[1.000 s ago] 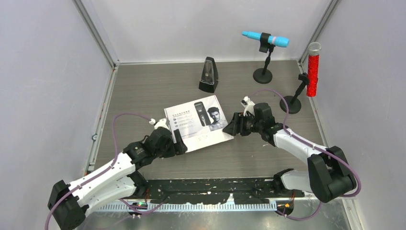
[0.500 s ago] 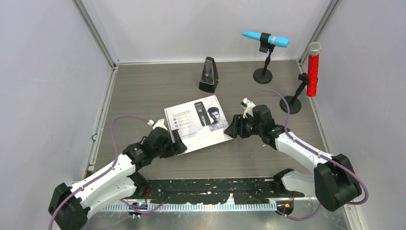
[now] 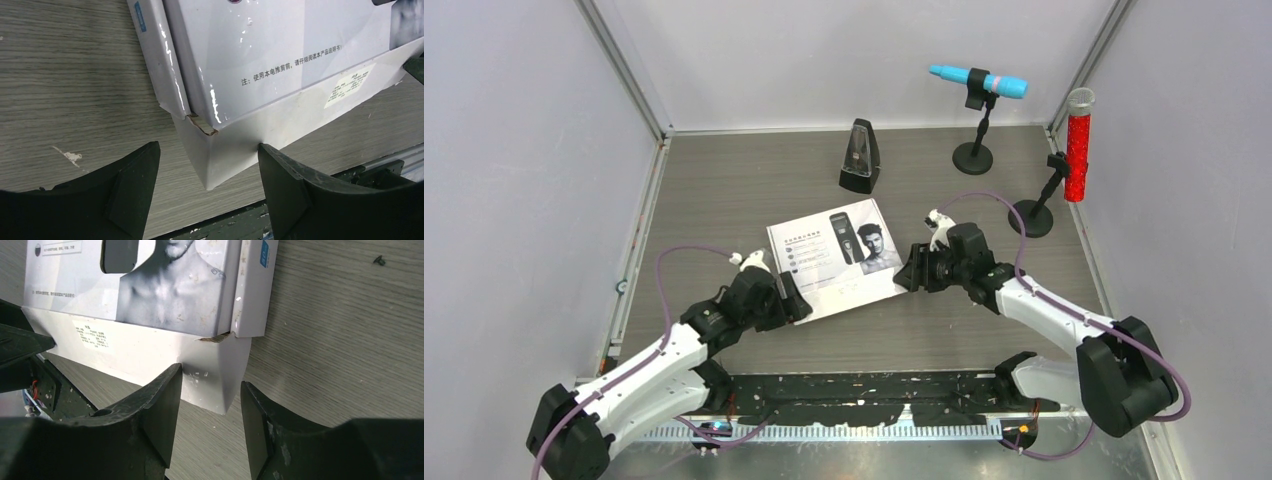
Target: Sort the hair-cutting tools
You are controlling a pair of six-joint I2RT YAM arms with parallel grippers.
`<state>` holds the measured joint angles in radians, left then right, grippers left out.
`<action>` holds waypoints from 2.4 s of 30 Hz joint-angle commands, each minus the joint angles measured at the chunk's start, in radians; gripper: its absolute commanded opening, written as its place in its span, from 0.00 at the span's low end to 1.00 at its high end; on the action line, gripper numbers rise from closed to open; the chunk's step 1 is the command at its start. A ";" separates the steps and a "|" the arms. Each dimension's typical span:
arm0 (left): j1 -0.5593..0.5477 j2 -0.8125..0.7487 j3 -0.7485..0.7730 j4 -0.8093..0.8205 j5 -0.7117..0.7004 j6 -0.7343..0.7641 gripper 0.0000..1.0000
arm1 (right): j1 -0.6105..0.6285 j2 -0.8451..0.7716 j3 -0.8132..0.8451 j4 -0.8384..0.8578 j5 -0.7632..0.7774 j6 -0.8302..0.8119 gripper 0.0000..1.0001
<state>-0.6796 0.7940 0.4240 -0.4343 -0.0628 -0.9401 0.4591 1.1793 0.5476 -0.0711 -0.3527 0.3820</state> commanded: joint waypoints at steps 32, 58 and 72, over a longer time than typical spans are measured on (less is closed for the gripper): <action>0.216 0.020 -0.119 0.095 0.058 0.026 0.76 | -0.001 0.206 -0.106 0.308 0.173 0.055 0.41; 0.453 0.916 1.020 -0.062 0.274 0.560 0.96 | 0.097 -0.084 -0.179 0.228 0.236 0.105 0.44; 0.456 1.037 0.877 0.111 0.610 0.372 0.91 | 0.176 -0.075 -0.213 0.303 0.319 0.166 0.44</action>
<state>-0.2218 1.9797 1.5131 -0.4580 0.4271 -0.4488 0.6312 1.1110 0.3344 0.1665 -0.0990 0.5125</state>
